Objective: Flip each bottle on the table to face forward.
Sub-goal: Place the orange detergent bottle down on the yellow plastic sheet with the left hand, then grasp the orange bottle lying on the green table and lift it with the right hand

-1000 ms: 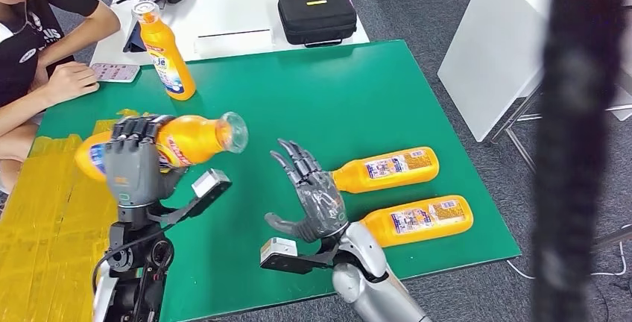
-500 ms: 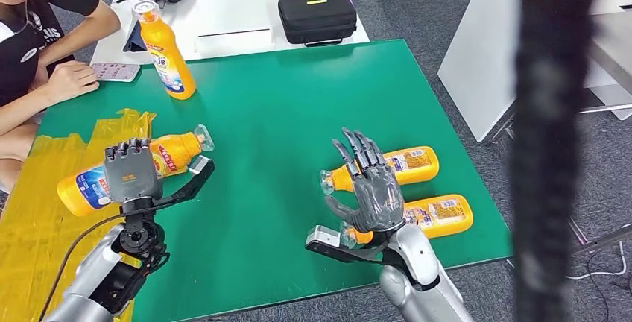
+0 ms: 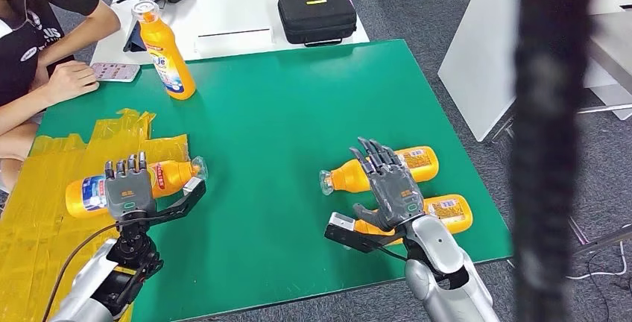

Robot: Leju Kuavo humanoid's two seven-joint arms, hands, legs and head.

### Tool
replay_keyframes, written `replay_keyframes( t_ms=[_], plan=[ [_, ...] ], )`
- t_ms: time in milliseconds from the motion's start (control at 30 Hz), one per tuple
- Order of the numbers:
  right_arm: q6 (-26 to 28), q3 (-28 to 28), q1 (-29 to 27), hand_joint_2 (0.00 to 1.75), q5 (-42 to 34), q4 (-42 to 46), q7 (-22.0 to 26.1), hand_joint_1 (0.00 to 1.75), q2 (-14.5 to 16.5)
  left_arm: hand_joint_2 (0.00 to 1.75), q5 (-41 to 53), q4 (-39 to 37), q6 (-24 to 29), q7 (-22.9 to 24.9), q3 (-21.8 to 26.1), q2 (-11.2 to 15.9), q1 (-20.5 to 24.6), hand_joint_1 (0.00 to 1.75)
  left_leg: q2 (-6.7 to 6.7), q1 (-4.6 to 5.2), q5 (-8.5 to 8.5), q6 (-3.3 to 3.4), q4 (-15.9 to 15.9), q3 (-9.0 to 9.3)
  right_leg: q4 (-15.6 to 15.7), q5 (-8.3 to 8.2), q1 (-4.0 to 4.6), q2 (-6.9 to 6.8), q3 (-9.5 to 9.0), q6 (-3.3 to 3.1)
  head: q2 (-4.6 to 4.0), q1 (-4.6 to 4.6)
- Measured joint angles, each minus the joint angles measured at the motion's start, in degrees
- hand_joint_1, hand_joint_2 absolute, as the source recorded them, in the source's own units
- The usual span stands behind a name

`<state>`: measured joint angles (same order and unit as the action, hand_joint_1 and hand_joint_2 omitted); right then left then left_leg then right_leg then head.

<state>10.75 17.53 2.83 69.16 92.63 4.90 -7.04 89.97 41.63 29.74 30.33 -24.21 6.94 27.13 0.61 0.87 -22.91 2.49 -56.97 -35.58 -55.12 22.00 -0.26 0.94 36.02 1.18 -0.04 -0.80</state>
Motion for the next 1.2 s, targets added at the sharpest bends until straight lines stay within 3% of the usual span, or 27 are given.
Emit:
replay_keyframes(
  t_ms=[267,433,700,967,1100,1200],
  plan=[
    [-4.2,-1.5,-0.5,1.75,0.0,0.9,0.0,0.00,-2.0,1.75,0.0,-0.1,0.0,-1.5,4.1,-0.9,-1.1,0.00,0.03,0.00,0.00,0.00,0.0,-0.02,0.0,0.00,0.00,-0.01,0.00,0.01,0.00,0.00],
    [-6.6,-3.1,-1.4,1.75,-2.2,1.3,0.6,0.00,-3.7,1.75,0.0,0.4,0.8,-6.5,7.9,-2.4,-2.5,0.00,0.05,0.01,0.00,0.00,0.0,-0.01,0.0,0.00,-0.01,-0.02,-0.01,0.01,0.00,-0.02],
    [-3.8,-8.8,-1.0,1.75,4.7,0.9,-2.0,0.00,-6.1,1.75,0.0,2.6,2.4,-13.9,14.4,-6.7,-4.7,0.00,0.09,0.04,-0.02,0.05,0.0,-0.03,0.0,-0.01,-0.05,-0.02,-0.04,0.03,0.00,-0.01],
    [-1.3,-9.8,3.6,1.75,11.6,-4.9,-2.1,0.00,-6.8,1.75,-2.8,5.0,5.1,-20.7,18.1,-10.7,-7.0,0.00,0.06,0.03,-0.01,0.05,0.0,-0.02,0.0,-0.03,-0.04,-0.02,-0.04,0.05,0.00,-0.02],
    [-0.8,-9.7,6.9,1.75,13.0,-8.9,-1.7,0.00,-6.7,1.75,-6.3,6.5,6.5,-24.0,18.6,-12.3,-7.4,0.00,0.07,0.03,0.00,0.06,0.0,-0.02,0.0,-0.04,-0.03,-0.03,-0.04,0.06,0.00,-0.02],
    [-0.7,-9.5,8.6,1.75,13.4,-11.8,-1.4,0.00,-6.6,1.75,-17.9,8.4,5.3,-31.7,18.6,-13.6,-7.8,0.00,0.10,0.03,0.01,0.07,0.0,-0.03,0.0,-0.04,-0.03,-0.04,-0.04,0.06,0.00,-0.02]
  ],
)
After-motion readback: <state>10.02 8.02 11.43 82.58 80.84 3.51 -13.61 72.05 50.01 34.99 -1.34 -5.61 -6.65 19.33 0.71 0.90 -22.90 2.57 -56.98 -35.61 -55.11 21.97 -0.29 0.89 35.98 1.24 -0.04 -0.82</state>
